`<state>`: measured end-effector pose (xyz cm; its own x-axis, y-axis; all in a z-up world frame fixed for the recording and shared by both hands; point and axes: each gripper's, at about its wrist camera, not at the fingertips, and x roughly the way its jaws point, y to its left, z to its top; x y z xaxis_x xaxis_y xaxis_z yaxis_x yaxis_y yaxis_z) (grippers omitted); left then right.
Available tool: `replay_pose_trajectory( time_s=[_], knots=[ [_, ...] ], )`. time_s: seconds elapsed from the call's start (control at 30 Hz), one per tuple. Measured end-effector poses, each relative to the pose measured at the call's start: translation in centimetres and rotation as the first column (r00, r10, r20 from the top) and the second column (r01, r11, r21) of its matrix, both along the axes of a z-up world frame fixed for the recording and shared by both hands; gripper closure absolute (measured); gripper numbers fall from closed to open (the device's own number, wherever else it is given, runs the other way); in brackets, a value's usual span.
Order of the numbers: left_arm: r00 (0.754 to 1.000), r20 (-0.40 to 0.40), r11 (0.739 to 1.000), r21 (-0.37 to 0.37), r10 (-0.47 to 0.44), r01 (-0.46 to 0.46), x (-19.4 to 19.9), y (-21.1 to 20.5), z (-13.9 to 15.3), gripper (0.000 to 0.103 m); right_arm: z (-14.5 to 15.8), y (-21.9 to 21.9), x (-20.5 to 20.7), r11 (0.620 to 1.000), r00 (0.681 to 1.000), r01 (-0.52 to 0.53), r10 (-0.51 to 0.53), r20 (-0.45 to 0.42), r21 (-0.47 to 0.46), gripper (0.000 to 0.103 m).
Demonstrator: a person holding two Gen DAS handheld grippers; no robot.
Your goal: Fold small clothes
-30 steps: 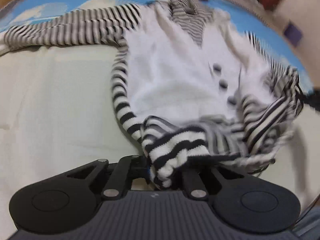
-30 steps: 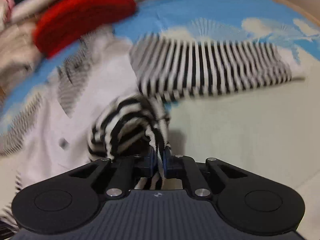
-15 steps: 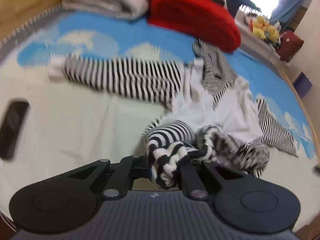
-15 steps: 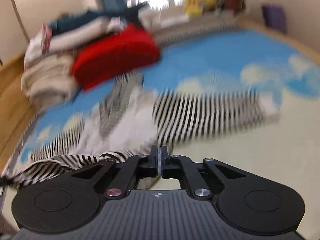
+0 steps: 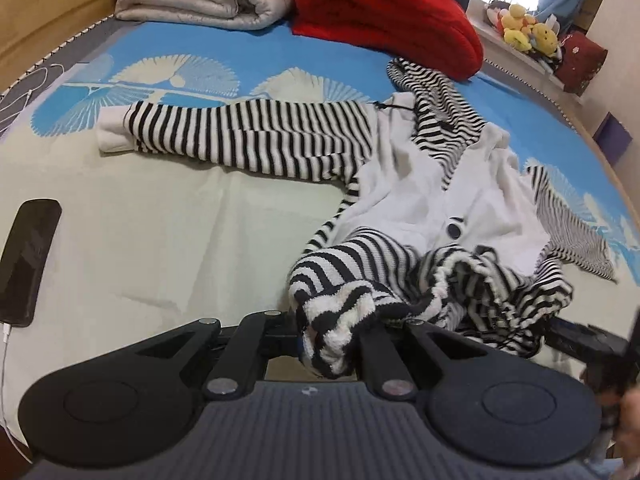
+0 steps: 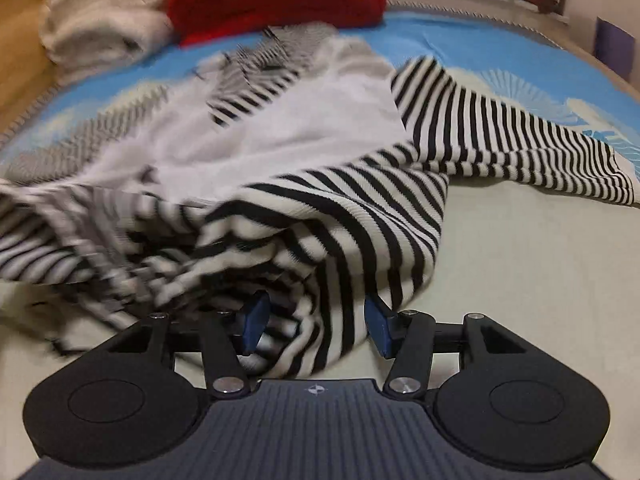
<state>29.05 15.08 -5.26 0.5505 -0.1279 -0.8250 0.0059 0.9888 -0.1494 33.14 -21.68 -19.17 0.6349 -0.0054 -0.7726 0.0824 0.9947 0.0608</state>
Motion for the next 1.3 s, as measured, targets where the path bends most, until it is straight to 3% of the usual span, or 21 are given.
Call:
replay_pose_trajectory(
  time_s=[0.07, 0.13, 0.2, 0.33, 0.4, 0.43, 0.5, 0.53, 0.67, 0.77, 0.87, 0.97, 1.13, 1.23, 1.3],
  knots=[
    [1.000, -0.019, 1.000, 0.001, 0.015, -0.014, 0.4, 0.9, -0.3, 0.096, -1.1, 0.1, 1.3, 0.998, 1.000, 0.004, -0.004, -0.008, -0.059, 0.098],
    [0.999, -0.010, 0.999, -0.015, 0.031, -0.032, 0.4, 2.0, 0.0, 0.096, -0.1, 0.3, 1.3, 0.988, 0.999, -0.032, 0.029, -0.023, -0.151, 0.097],
    [0.999, 0.031, 0.999, -0.029, 0.030, -0.030, 0.2, 2.6, 1.4, 0.096, 3.7, -1.2, -0.2, 0.993, 0.998, -0.021, 0.027, 0.051, -0.117, 0.098],
    [0.986, 0.167, 0.987, -0.158, 0.008, 0.019, -1.3, 2.4, 7.8, 0.096, 16.4, -6.3, -5.6, 1.000, 0.949, 0.027, -0.026, 0.314, 0.003, 0.099],
    [0.962, 0.272, 0.983, -0.163, -0.034, 0.081, -2.9, 1.0, 11.3, 0.096, 22.2, -8.2, -8.7, 0.998, 0.910, 0.024, -0.043, 0.413, 0.051, 0.099],
    [0.952, 0.303, 0.984, -0.148, -0.053, 0.102, -3.5, 0.4, 12.3, 0.097, 24.0, -8.5, -9.8, 0.999, 0.905, 0.027, -0.036, 0.423, 0.028, 0.099],
    [0.954, 0.282, 0.984, -0.106, -0.106, 0.140, -4.6, -0.5, 13.3, 0.097, 25.5, -8.1, -11.5, 0.996, 0.924, 0.024, 0.013, 0.383, -0.091, 0.100],
    [0.956, 0.263, 0.982, -0.100, -0.130, 0.161, -5.2, -0.6, 13.5, 0.097, 26.1, -8.2, -13.0, 0.994, 0.926, 0.021, 0.021, 0.376, -0.108, 0.100],
    [0.939, 0.288, 0.971, -0.092, -0.188, 0.223, -8.1, 0.1, 15.9, 0.097, 29.8, -9.5, -20.0, 0.999, 0.876, -0.034, 0.026, 0.481, 0.008, 0.100],
    [0.925, 0.328, 0.977, -0.028, -0.192, 0.213, -6.9, 0.0, 17.2, 0.096, 31.3, -10.1, -21.0, 0.999, 0.852, -0.039, 0.037, 0.522, -0.007, 0.100],
    [0.962, 0.222, 0.985, -0.030, -0.159, 0.170, -1.7, -1.2, 15.4, 0.096, 30.4, -11.9, -17.8, 1.000, 0.876, -0.010, -0.005, 0.483, 0.028, 0.100],
    [0.972, 0.173, 0.986, -0.019, -0.161, 0.167, 0.0, -2.0, 13.4, 0.096, 28.2, -12.4, -15.4, 0.998, 0.898, 0.004, -0.028, 0.439, 0.057, 0.100],
    [0.972, 0.116, 0.976, -0.045, -0.205, 0.211, -1.9, -1.5, 11.4, 0.096, 26.4, -13.0, -17.0, 0.995, 0.910, -0.009, -0.032, 0.414, 0.096, 0.100],
    [0.955, 0.153, 0.960, -0.085, -0.253, 0.268, -6.1, -1.2, 12.2, 0.096, 26.6, -12.4, -19.7, 0.996, 0.906, -0.031, -0.009, 0.423, 0.087, 0.100],
    [0.939, 0.203, 0.954, -0.060, -0.278, 0.295, -6.8, -1.5, 13.0, 0.096, 26.8, -12.2, -20.7, 0.997, 0.906, -0.041, 0.011, 0.423, 0.063, 0.100]
  ],
)
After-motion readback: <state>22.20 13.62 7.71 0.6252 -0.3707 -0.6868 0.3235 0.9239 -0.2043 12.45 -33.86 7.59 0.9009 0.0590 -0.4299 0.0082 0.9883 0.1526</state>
